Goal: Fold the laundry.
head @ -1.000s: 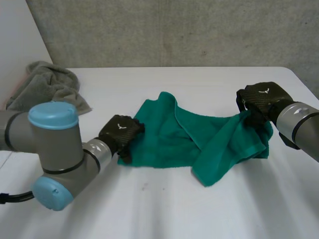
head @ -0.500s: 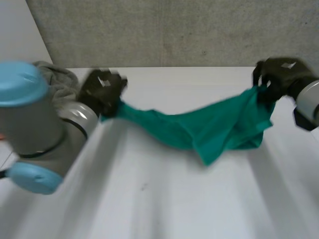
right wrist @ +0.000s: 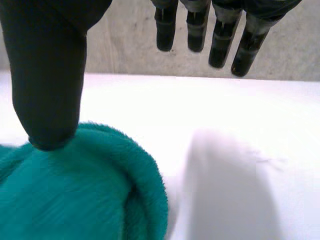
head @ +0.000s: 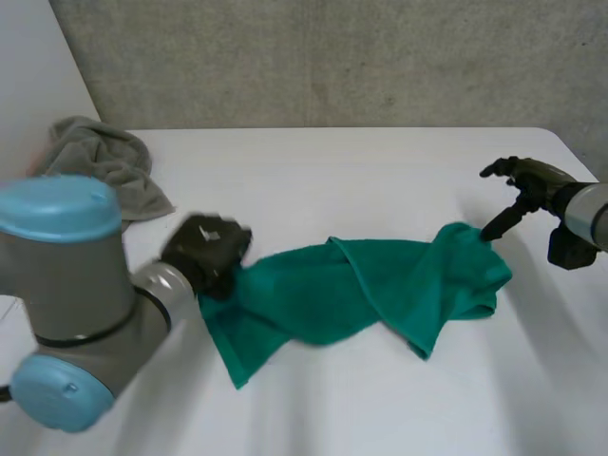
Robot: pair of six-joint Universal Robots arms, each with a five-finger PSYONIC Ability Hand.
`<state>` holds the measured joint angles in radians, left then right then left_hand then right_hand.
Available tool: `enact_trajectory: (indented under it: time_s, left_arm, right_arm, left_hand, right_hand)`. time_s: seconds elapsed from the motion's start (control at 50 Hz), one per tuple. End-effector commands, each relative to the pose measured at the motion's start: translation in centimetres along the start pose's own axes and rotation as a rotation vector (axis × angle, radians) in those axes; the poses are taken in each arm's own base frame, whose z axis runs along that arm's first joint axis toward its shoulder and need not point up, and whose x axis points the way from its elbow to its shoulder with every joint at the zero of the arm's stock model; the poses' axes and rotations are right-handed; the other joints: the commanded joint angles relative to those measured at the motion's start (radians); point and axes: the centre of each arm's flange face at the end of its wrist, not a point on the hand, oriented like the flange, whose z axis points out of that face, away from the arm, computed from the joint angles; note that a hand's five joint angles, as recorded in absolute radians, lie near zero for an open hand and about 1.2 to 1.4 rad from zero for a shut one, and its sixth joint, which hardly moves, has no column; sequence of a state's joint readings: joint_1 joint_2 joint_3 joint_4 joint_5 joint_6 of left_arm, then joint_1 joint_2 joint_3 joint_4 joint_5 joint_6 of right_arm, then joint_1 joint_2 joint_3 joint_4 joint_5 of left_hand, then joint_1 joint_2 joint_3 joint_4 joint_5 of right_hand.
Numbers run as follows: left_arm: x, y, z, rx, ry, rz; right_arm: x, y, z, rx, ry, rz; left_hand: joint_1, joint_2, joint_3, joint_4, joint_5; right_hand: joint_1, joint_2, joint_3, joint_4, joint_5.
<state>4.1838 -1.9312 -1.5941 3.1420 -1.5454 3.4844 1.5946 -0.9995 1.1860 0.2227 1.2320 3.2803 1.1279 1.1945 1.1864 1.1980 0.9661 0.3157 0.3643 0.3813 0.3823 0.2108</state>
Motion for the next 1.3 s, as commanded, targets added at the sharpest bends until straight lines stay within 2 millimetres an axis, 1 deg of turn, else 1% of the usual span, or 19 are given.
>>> enact_trajectory:
  time_s: [0.02, 0.04, 0.16, 0.18, 0.28, 0.32, 0.34, 0.38, 0.42, 0.48, 0.66, 0.78, 0.82, 0.88, 0.94, 1.02, 1.04, 1.12, 1.3]
  left_arm:
    - [2.5, 0.7, -2.5, -0.051, 0.08, 0.012]
    - [2.3, 0.2, -3.4, -0.029, 0.075, 0.003]
    - [2.7, 0.2, -6.1, -0.017, 0.087, -0.019]
    - [2.9, 0.3, -6.4, -0.018, 0.095, -0.017]
    - [5.6, 1.3, -8.9, -0.042, 0.187, 0.021]
    - [6.2, 1.6, -9.5, -0.061, 0.212, 0.03]
    - [6.5, 1.6, -9.8, -0.074, 0.229, 0.037]
    - [6.7, 1.5, -10.0, -0.075, 0.241, 0.038]
    - [6.1, 0.8, -9.7, -0.056, 0.222, 0.03]
    - [5.0, -0.1, -8.9, -0.034, 0.18, 0.013]
    - [-2.0, -3.6, -5.1, 0.11, -0.057, -0.078]
    - [-4.0, -4.6, -3.7, 0.185, -0.12, -0.119]
    - [-4.0, -4.3, -2.9, 0.178, -0.113, -0.124]
    - [-3.7, -3.8, -1.8, 0.163, -0.084, -0.126]
    - [-3.5, -3.6, -1.2, 0.159, -0.06, -0.126]
    - [-3.1, -3.2, 0.0, 0.147, -0.025, -0.129]
    - [-3.1, -3.1, 0.6, 0.147, -0.017, -0.13]
    - [-2.5, -2.8, 2.1, 0.14, 0.021, -0.149]
    - [-1.6, -2.3, 4.8, 0.138, 0.135, -0.275]
  right_arm:
    - [-2.8, -1.6, -1.5, 0.04, 0.099, -0.366]
    - [-4.0, -1.8, -2.4, 0.056, 0.09, -0.418]
    - [-7.2, -1.5, -6.2, 0.077, 0.033, -0.457]
    - [-8.2, -1.0, -7.4, 0.074, 0.007, -0.467]
    - [-11.0, 3.1, -9.5, -0.018, -0.088, -0.495]
    - [-11.7, 4.5, -10.1, -0.052, -0.117, -0.503]
    - [-12.2, 5.9, -10.5, -0.081, -0.14, -0.512]
    - [-12.4, 6.9, -10.7, -0.092, -0.154, -0.518]
    - [-12.7, 8.3, -10.6, -0.08, -0.173, -0.528]
    - [-12.9, 9.3, -10.3, -0.046, -0.183, -0.542]
    - [-12.1, 12.5, -8.1, -0.061, -0.117, -0.575]
    - [-11.8, 13.2, -6.4, -0.006, -0.068, -0.642]
    - [-11.6, 13.6, -5.9, -0.001, -0.054, -0.681]
    - [-11.4, 13.1, -5.6, 0.021, -0.032, -0.697]
    - [-11.5, 12.6, -5.6, 0.04, -0.03, -0.694]
    - [-12.3, 9.8, -6.3, 0.124, -0.036, -0.697]
    - [-13.0, 7.6, -7.0, 0.197, -0.032, -0.692]
    - [-14.5, 3.2, -9.4, 0.288, -0.054, -0.723]
    - [-17.2, -1.7, -13.7, 0.281, -0.219, -0.767]
  left_hand:
    - [0.248, 0.182, 0.19, 0.178, 0.235]
    - [0.248, 0.182, 0.19, 0.178, 0.235]
    - [0.254, 0.187, 0.196, 0.184, 0.241]
    - [0.254, 0.187, 0.196, 0.184, 0.241]
    - [0.228, 0.161, 0.169, 0.158, 0.215]
    - [0.096, 0.03, 0.038, 0.026, 0.084]
    - [-0.146, -0.212, -0.204, -0.216, -0.158]
    - [-0.405, -0.472, -0.464, -0.475, -0.418]
    - [-0.602, -0.669, -0.661, -0.672, -0.615]
    - [-0.723, -0.79, -0.782, -0.793, -0.736]
    - [-0.744, -0.811, -0.803, -0.814, -0.757]
    - [-0.738, -0.805, -0.797, -0.808, -0.751]
    - [-0.738, -0.805, -0.797, -0.808, -0.751]
    - [-0.738, -0.805, -0.797, -0.808, -0.751]
    - [-0.738, -0.805, -0.797, -0.808, -0.751]
    - [-0.747, -0.814, -0.806, -0.817, -0.76]
    - [-0.764, -0.831, -0.823, -0.835, -0.777]
    - [-0.782, -0.849, -0.841, -0.852, -0.795]
    - [-0.782, -0.849, -0.841, -0.852, -0.795]
  right_hand:
    - [-0.141, -0.19, -0.207, -0.208, -0.211]
    - [-0.141, -0.19, -0.207, -0.208, -0.211]
    - [-0.141, -0.19, -0.207, -0.208, -0.211]
    - [-0.141, -0.19, -0.207, -0.208, -0.211]
    - [-0.141, -0.19, -0.207, -0.208, -0.211]
    - [-0.141, -0.19, -0.207, -0.208, -0.211]
    - [-0.141, -0.19, -0.207, -0.208, -0.211]
    - [-0.141, -0.19, -0.207, -0.208, -0.211]
    - [-0.141, -0.19, -0.207, -0.208, -0.211]
    - [-0.075, -0.124, -0.141, -0.142, -0.145]
    - [0.107, 0.058, 0.041, 0.04, 0.037]
    - [0.259, 0.211, 0.194, 0.193, 0.19]
    - [0.444, 0.395, 0.378, 0.377, 0.374]
    - [1.078, 1.029, 1.012, 1.011, 1.008]
    - [1.081, 1.032, 1.015, 1.014, 1.011]
    - [1.081, 1.032, 1.015, 1.014, 1.011]
    - [1.081, 1.032, 1.015, 1.014, 1.011]
    - [1.081, 1.032, 1.015, 1.014, 1.011]
    - [1.081, 1.032, 1.015, 1.014, 1.011]
